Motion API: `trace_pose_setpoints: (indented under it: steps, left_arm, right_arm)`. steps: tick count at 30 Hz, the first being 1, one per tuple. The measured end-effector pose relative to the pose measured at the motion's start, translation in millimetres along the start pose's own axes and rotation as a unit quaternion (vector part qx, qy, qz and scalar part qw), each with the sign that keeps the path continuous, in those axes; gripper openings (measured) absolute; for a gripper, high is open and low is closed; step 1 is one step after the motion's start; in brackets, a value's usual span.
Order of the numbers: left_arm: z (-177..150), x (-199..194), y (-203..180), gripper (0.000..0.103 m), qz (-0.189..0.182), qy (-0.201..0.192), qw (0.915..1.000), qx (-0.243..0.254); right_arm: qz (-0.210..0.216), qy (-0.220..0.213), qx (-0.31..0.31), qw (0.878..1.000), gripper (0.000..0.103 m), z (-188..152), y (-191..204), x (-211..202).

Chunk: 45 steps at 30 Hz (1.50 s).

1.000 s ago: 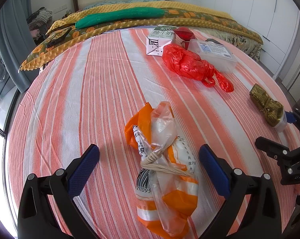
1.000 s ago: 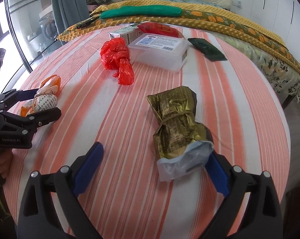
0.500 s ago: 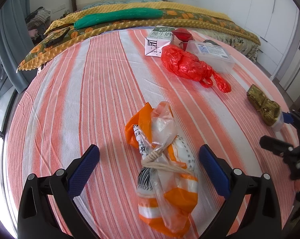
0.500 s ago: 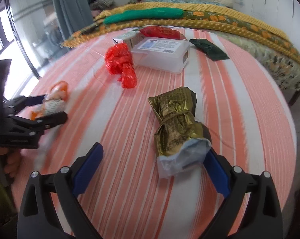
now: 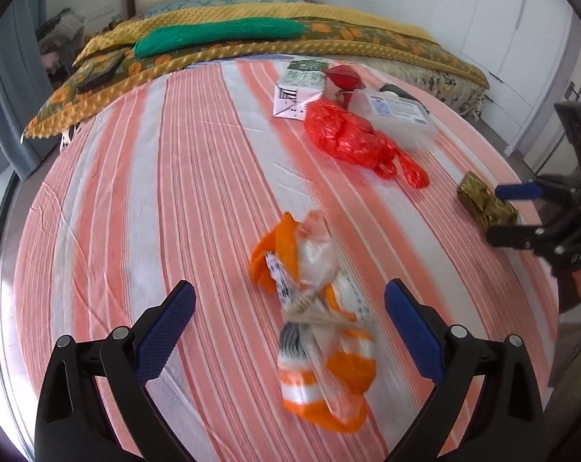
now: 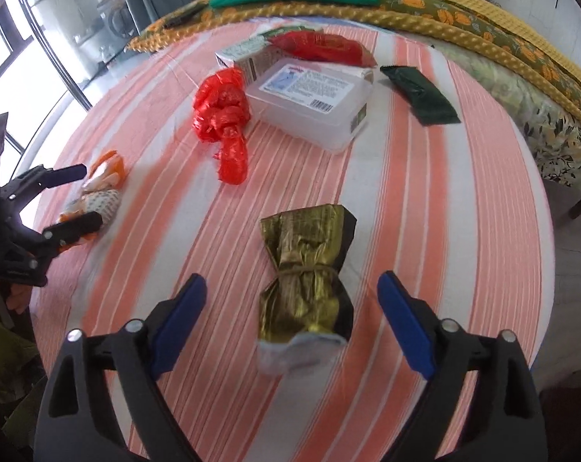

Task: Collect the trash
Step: 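Grasp the orange-white plastic bag with the left tool while the right tool grasps the gold foil snack, then carry both items over the blue basket and open both tools to drop them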

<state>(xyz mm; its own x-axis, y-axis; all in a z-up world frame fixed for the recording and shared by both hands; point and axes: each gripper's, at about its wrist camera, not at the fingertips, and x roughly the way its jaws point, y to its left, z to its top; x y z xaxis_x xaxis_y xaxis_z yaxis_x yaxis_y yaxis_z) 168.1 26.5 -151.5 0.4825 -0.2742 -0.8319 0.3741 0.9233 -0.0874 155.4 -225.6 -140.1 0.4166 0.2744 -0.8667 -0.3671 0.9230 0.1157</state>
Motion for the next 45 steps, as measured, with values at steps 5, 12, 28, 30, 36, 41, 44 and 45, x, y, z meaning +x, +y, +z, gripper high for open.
trace_pose_setpoints:
  steps: [5,12,28,30,36,41,44,45]
  left_arm:
    - [1.0,4.0,-4.6,0.066,0.002,0.017,0.9998,0.006]
    - [-3.3,-6.2,-22.2,0.043,-0.006,0.005,0.9998,0.020]
    - [26.5,-27.7,-212.0,0.042,-0.149,-0.012,0.9814,0.120]
    - [33.9,-21.9,-249.3,0.042,-0.171,-0.006,0.9756,0.137]
    - [52.2,10.9,-355.4,0.043,-0.212,0.009,0.9603,0.181]
    - [58.5,58.3,-421.9,0.043,-0.226,0.034,0.9533,0.197]
    - [59.0,91.5,-454.8,0.043,-0.228,0.050,0.9514,0.201]
    - [58.9,103.6,-464.5,0.043,-0.228,0.058,0.9512,0.200]
  right_arm:
    - [0.002,0.008,0.022,1.000,0.042,-1.4,-7.7,4.0]
    - [0.032,-0.045,0.051,0.997,0.042,-24.4,-14.3,-32.8]
    - [0.010,-0.135,0.171,0.976,0.042,-120.2,-128.2,-120.6]
    - [-0.017,-0.139,0.188,0.972,0.042,-133.0,-155.4,-131.2]
    - [-0.089,-0.138,0.241,0.957,0.042,-175.7,-232.1,-146.5]
    - [-0.107,-0.127,0.290,0.942,0.042,-211.1,-289.5,-133.8]
    - [-0.107,-0.114,0.310,0.938,0.042,-226.7,-314.3,-120.6]
    - [-0.105,-0.109,0.314,0.937,0.042,-230.2,-321.5,-115.6]
